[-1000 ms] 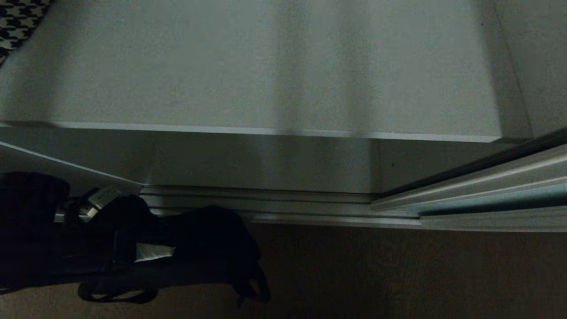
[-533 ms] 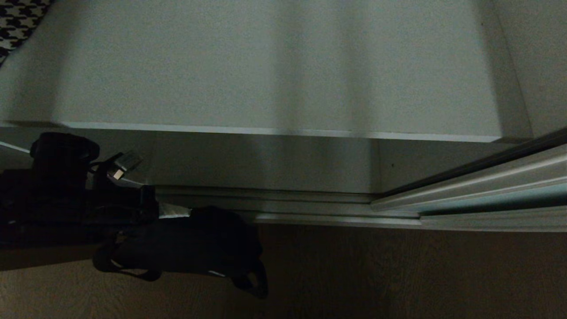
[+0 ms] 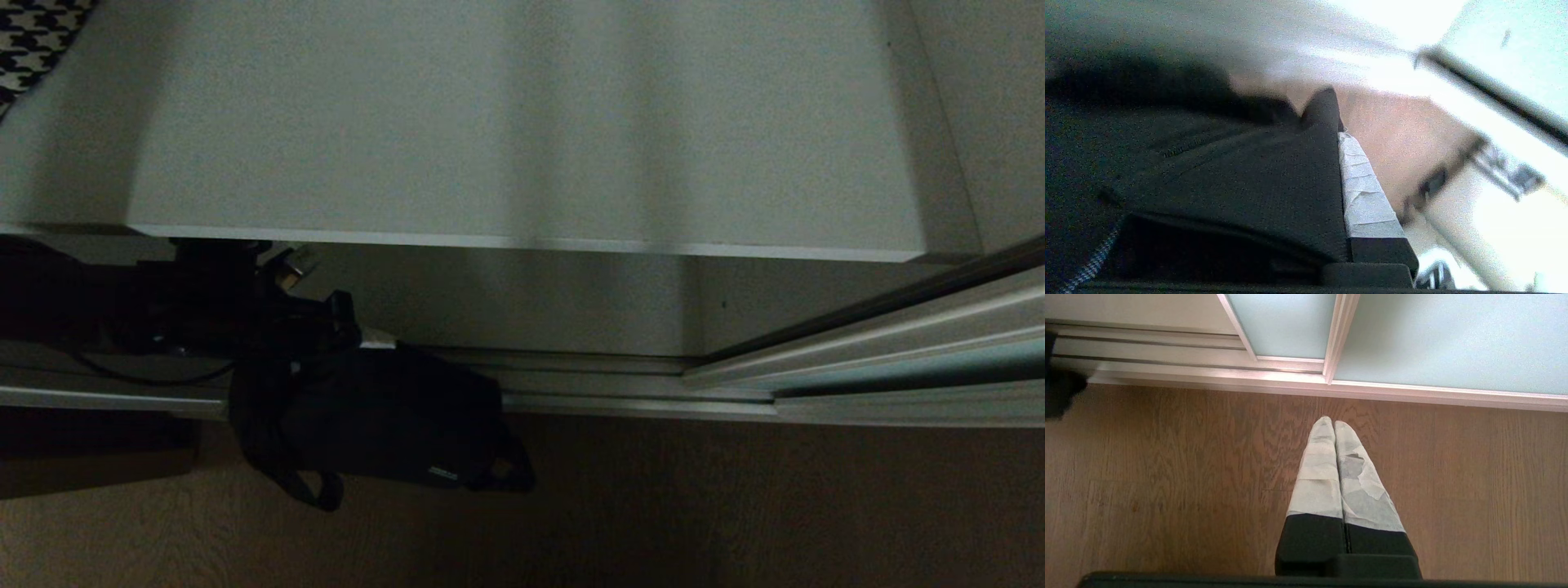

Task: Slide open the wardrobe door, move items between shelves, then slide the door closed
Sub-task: Place the bag on the lower shelf

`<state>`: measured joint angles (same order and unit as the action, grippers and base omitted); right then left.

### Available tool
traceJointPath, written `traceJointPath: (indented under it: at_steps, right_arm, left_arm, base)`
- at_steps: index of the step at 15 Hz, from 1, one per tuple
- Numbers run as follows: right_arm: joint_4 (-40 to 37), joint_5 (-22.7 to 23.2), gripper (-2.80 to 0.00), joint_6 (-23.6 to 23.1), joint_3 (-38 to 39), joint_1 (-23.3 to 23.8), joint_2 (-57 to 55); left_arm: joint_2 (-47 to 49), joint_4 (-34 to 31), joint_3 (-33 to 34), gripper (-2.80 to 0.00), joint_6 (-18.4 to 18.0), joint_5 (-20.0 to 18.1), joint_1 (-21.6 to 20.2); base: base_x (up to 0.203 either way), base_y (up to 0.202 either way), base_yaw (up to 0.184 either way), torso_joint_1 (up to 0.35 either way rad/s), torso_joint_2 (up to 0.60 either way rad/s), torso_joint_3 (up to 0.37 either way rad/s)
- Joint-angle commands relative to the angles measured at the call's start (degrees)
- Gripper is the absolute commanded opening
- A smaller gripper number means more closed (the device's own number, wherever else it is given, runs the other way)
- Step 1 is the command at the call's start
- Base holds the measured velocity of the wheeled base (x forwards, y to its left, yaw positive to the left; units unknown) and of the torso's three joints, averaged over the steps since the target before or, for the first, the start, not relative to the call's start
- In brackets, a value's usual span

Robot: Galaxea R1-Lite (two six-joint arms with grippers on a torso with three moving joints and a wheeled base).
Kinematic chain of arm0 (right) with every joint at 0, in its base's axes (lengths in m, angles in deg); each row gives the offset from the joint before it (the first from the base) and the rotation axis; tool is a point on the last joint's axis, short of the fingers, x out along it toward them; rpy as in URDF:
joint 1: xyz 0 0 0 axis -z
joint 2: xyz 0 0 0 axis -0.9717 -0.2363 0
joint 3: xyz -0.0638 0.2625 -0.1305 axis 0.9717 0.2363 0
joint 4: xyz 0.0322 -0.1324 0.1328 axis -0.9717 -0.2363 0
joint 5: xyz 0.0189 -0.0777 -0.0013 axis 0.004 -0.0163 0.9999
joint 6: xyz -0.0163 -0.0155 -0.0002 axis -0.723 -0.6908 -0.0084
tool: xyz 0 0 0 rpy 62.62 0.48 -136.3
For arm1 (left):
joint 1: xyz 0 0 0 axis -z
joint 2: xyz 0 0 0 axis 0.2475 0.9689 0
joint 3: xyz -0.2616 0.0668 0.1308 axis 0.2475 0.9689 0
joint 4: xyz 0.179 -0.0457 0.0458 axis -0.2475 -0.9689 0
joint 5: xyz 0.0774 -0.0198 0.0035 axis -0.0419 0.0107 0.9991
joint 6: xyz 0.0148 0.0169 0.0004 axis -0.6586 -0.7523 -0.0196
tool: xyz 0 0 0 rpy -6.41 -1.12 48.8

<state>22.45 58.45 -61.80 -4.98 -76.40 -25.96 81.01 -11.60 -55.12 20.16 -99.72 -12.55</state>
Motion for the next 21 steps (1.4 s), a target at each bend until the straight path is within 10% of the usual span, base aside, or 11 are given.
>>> traceJointPath:
  at_steps: [1,12,21]
  right_arm:
    - [0.02,0.02,-2.80,0.02,0.01,-0.01,0.07]
    - [0.02,0.02,-2.80,0.02,0.01,-0.01,0.09]
    - [0.02,0.02,-2.80,0.02,0.03,-0.01,0.01]
  left_arm:
    - [3.50,1.81,-4.38,-2.80,1.62,1.02,0.41]
    - [26.30,10.91,-38.49,-2.80,15.47,15.80,0.68]
    - [35.44,39.95,-39.92,-2.80,15.48,16.92,-0.40]
  base:
    - [0.000,0.000,0.000,0.000,0.00,0.000]
    - [0.000,0.000,0.000,-0.002,0.00,0.004]
    - [0.000,0.000,0.000,0.016,0.01,-0.008]
